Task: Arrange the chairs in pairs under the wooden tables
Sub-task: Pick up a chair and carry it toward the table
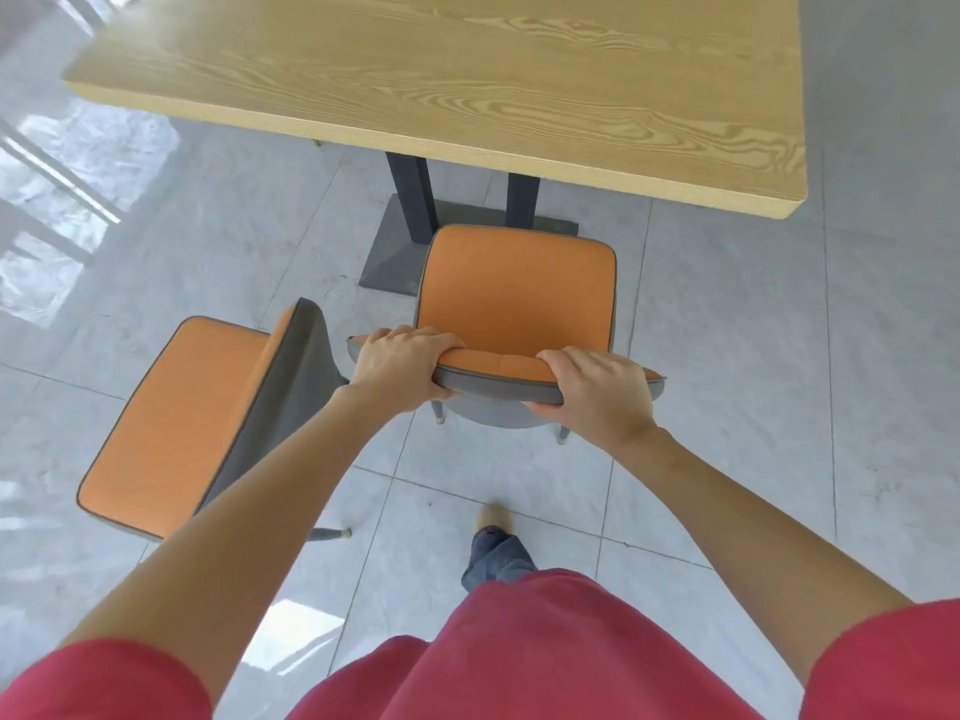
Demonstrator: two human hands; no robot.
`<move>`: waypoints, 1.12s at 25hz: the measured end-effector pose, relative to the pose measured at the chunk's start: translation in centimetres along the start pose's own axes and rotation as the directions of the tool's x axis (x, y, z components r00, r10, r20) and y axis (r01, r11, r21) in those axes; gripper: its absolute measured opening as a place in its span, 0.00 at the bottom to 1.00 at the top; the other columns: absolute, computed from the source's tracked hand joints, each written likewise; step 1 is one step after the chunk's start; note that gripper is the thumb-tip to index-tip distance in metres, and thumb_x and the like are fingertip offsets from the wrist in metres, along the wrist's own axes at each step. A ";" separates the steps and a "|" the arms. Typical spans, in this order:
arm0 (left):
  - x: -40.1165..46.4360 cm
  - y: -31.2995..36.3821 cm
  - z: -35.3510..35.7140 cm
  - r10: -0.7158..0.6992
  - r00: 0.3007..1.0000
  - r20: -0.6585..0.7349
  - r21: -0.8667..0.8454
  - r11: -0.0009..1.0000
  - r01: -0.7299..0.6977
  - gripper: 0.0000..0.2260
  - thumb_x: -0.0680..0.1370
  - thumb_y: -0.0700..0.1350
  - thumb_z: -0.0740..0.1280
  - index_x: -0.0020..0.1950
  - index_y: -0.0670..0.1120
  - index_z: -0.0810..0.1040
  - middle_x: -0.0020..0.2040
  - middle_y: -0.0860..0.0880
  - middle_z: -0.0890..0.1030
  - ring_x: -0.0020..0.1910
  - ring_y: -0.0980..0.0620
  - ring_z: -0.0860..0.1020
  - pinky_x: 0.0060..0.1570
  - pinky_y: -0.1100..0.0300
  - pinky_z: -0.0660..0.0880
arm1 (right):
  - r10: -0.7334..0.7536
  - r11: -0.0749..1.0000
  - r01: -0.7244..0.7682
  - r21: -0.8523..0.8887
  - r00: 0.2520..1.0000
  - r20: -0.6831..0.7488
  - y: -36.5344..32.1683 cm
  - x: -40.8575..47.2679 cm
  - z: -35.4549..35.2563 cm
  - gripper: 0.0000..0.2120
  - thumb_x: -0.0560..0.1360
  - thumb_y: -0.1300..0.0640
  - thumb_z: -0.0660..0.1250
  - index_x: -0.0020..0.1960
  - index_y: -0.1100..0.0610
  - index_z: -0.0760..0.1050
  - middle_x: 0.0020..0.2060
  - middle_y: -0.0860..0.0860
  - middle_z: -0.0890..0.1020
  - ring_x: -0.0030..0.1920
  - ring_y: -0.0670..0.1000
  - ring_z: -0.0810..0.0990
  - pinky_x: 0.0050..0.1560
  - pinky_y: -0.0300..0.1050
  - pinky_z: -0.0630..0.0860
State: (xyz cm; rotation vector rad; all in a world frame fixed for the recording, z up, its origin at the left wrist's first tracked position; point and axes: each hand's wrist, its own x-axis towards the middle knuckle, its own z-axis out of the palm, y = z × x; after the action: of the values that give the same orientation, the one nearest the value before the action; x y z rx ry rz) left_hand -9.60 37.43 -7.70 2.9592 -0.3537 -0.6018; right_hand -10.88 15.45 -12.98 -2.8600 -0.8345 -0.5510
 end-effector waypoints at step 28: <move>1.5 -5.6 -1.6 0.122 0.988 0.089 0.000 0.992 -0.123 0.28 0.74 0.54 0.68 0.72 0.55 0.65 0.69 0.51 0.73 0.68 0.46 0.70 0.67 0.50 0.63 | 0.359 0.933 -0.358 -0.034 0.922 0.146 -6.1 3.6 -0.6 0.28 0.57 0.45 0.79 0.53 0.58 0.80 0.44 0.53 0.86 0.41 0.55 0.85 0.42 0.45 0.80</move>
State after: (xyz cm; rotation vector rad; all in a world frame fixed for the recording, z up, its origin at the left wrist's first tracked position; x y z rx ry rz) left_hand -6.50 42.60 -7.58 2.8951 -0.5417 -0.7191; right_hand -11.56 22.28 -11.06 -2.9827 -0.3044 -0.2962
